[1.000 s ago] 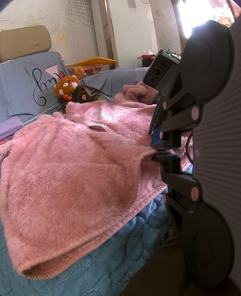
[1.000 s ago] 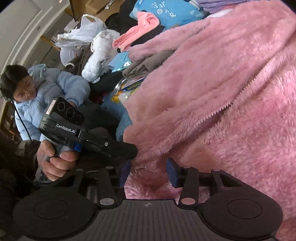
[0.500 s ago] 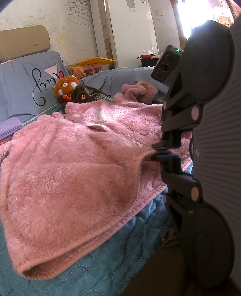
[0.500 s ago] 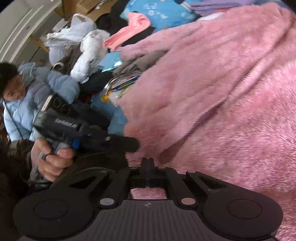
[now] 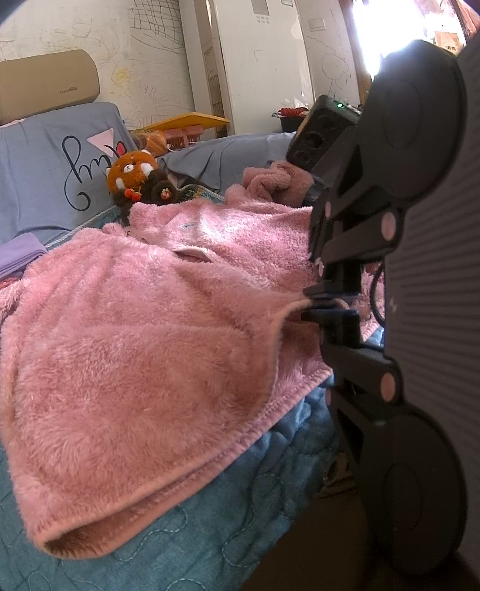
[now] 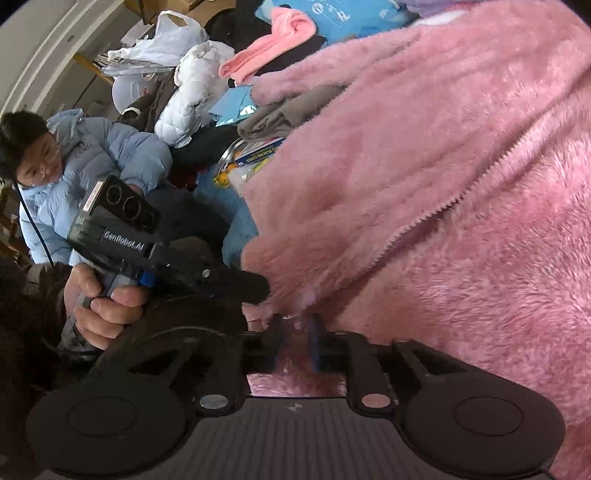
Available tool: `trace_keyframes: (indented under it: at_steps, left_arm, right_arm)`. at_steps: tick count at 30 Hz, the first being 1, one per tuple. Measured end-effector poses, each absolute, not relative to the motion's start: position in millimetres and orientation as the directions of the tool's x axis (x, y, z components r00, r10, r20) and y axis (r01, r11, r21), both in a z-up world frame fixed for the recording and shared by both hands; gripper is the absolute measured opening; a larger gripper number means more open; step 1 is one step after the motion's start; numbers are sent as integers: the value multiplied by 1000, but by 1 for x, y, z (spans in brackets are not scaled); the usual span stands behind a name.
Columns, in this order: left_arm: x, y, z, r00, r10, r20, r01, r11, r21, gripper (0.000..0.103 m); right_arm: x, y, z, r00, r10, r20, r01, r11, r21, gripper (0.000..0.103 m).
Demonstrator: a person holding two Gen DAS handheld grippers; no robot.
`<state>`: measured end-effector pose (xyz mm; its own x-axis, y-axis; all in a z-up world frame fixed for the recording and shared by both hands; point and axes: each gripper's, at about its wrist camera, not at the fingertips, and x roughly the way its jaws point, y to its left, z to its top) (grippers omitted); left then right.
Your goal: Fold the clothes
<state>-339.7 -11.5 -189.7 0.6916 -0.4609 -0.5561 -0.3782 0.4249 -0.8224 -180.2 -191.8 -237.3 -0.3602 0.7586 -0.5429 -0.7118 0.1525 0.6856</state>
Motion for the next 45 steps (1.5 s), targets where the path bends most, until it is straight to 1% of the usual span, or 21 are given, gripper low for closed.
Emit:
trace_keyframes:
  at_steps: [2, 5, 7, 13, 15, 19, 20, 21, 26, 29, 36, 37, 42, 45]
  left_arm:
    - [-339, -12, -190, 688, -457, -565, -385, 431, -817, 6]
    - [-338, -14, -188, 676, -438, -593, -405, 452, -795, 5]
    - [-336, -15, -187, 667, -428, -610, -415, 466, -781, 6]
    - [-334, -17, -186, 647, -412, -642, -436, 491, -754, 5]
    - [-334, -17, -186, 646, -408, -645, -440, 491, -752, 5]
    - [-334, -17, -186, 649, -408, -643, -440, 488, -754, 5]
    - [-334, -16, -186, 649, -408, -642, -440, 487, -754, 5]
    - [-334, -16, -186, 649, -408, -642, -440, 487, -754, 5]
    - [-334, -17, -186, 649, -409, -641, -437, 490, -754, 5]
    - [-334, -17, -186, 649, -411, -641, -435, 491, -755, 5]
    - [-334, -16, -186, 656, -437, -616, -407, 482, -776, 6]
    - [-334, -16, -187, 658, -444, -608, -400, 478, -782, 7]
    - [-330, -15, -190, 671, -497, -550, -361, 429, -828, 18]
    - [-329, -15, -190, 681, -505, -530, -354, 406, -843, 19]
  right_arm:
    - [-179, -190, -237, -377, 747, -548, -715, 141, 684, 36]
    - [-189, -184, -233, -371, 731, -573, -760, 116, 640, 39]
    - [-196, -180, -233, -354, 729, -586, -784, 110, 610, 39]
    - [-208, -172, -236, -310, 716, -626, -841, 101, 531, 34]
    - [-209, -174, -234, -303, 717, -628, -846, 101, 523, 24]
    - [-214, -182, -228, -275, 727, -629, -856, 113, 505, 21]
    - [-215, -184, -226, -265, 730, -630, -859, 118, 498, 7]
    - [-216, -186, -224, -253, 734, -631, -863, 124, 490, 5]
    - [-227, -191, -218, -199, 748, -633, -875, 155, 458, 2]
    - [-234, -192, -210, -135, 758, -638, -888, 194, 418, 2]
    - [-239, -201, -196, 2, 768, -641, -864, 324, 386, 2]
    - [-241, -201, -195, 17, 764, -645, -860, 340, 381, 2]
    - [-245, -201, -192, 59, 761, -646, -836, 392, 385, 2]
    - [-246, -202, -192, 82, 766, -638, -815, 420, 399, 2]
